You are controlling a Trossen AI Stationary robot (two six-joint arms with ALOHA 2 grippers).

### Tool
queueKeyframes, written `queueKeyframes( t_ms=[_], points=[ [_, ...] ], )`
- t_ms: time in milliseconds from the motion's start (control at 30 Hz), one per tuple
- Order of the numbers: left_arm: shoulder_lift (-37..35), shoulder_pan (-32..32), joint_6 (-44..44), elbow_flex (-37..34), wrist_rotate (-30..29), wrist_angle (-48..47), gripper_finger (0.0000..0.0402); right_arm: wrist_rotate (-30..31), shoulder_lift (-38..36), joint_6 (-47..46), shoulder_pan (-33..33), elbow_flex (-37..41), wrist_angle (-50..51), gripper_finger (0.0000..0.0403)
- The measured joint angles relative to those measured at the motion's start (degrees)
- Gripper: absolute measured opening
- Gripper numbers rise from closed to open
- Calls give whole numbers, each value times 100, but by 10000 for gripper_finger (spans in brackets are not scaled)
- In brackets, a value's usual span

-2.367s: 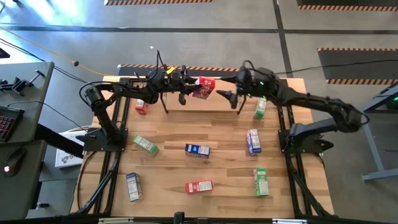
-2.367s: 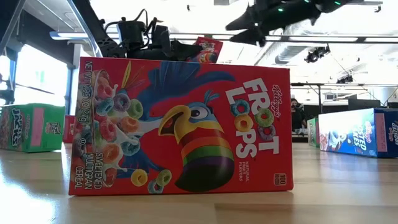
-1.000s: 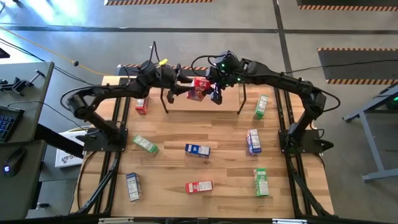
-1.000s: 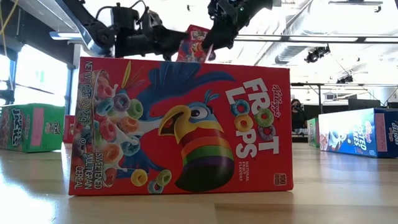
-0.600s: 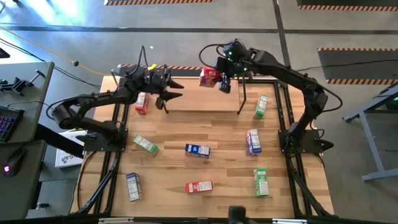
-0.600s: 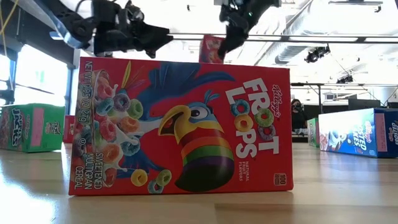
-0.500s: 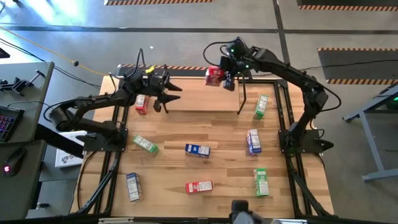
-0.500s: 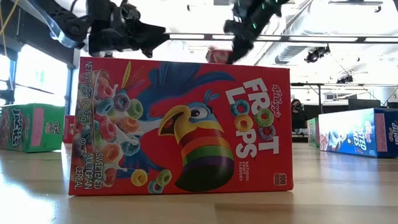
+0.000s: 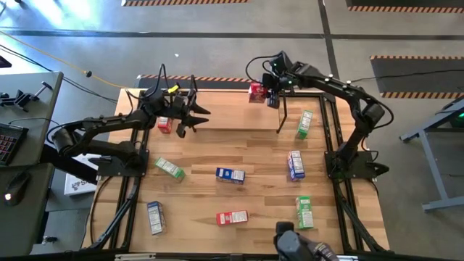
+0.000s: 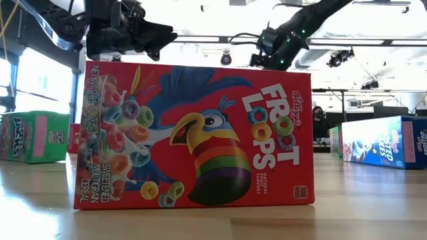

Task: Stack cereal on shelf
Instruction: Put the middle red cereal box on the shelf

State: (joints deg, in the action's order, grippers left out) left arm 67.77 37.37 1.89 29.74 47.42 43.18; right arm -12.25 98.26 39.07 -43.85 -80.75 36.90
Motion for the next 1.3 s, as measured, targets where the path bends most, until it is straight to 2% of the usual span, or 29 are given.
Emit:
queueKeyframes(
  t_ms=[233, 467, 767, 867, 967, 1133, 1300],
  points=[
    [0, 2, 39, 0, -11, -2, 113, 27, 213, 61, 125, 16, -252, 154],
    [4, 2, 134, 0, -11, -57, 110, 693, 456, 76, 266, 22, -333, 158],
    [4, -22, 101, 0, -207, -297, 107, 1031, 450, -155, 371, 22, -387, 236],
    [4, -26, 101, 0, -267, -295, 99, 1241, 448, -119, 388, -40, -400, 250],
    [4, -26, 129, 0, -391, -293, 86, 1268, 439, -40, 388, -295, -268, 253],
    [71, -31, 376, 145, -1051, -325, 57, 1269, 439, -22, 395, -998, 264, 252],
    [535, -31, 255, 849, -1311, -809, 20, 1242, 439, -261, 432, -1995, 1403, 216]
  ],
)
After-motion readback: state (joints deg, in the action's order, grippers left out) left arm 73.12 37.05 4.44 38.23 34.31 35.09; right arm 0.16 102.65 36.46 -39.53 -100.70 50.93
